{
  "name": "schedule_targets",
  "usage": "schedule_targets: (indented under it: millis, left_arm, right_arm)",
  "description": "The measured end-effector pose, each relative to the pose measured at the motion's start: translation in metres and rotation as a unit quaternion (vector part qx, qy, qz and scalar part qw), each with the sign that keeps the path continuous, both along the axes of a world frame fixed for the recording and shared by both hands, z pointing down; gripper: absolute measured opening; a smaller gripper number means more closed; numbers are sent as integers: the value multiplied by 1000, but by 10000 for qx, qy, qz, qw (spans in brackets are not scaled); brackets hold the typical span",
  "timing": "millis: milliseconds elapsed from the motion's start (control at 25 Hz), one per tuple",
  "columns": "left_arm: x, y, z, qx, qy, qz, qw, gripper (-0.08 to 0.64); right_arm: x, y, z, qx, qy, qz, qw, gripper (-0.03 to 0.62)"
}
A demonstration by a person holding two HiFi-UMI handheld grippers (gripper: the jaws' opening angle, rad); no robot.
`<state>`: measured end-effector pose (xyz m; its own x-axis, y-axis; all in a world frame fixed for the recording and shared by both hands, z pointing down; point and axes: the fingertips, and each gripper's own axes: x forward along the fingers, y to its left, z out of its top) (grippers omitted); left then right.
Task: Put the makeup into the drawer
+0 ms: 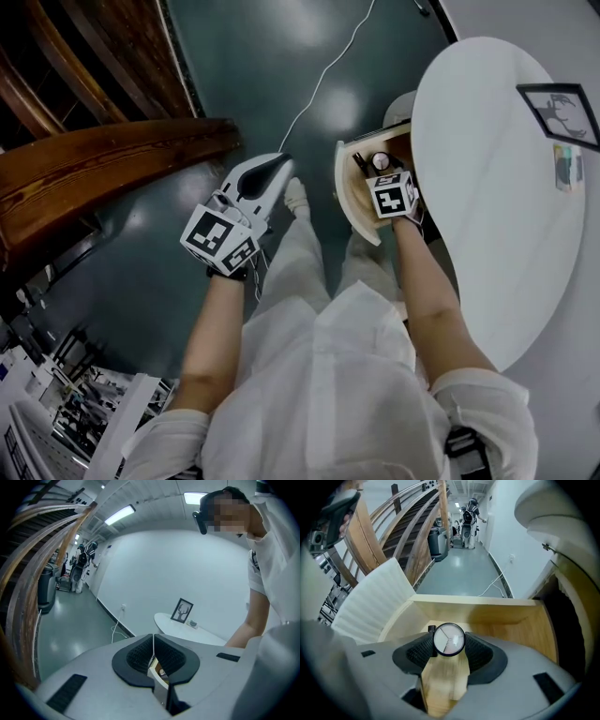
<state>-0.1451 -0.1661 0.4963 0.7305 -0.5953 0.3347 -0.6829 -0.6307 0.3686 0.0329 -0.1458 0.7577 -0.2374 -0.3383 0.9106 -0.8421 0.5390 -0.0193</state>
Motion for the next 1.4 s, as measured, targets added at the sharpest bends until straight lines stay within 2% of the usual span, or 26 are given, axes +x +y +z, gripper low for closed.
schedule_targets:
  millis: [440,840,1400]
  left_arm:
    - [-2,6,24,-96,-4,25,10000,20]
    - [-11,8,31,-108,-22,-55,9999,20]
    - [-17,13,14,-11,107,102,9999,20]
  right_arm:
    - [7,-14,51,-131,351,-385,9986,210]
    - [6,-16,68,-257,625,-776,9947,210]
    - [1,-4,29,-222,721,-498,9959,210]
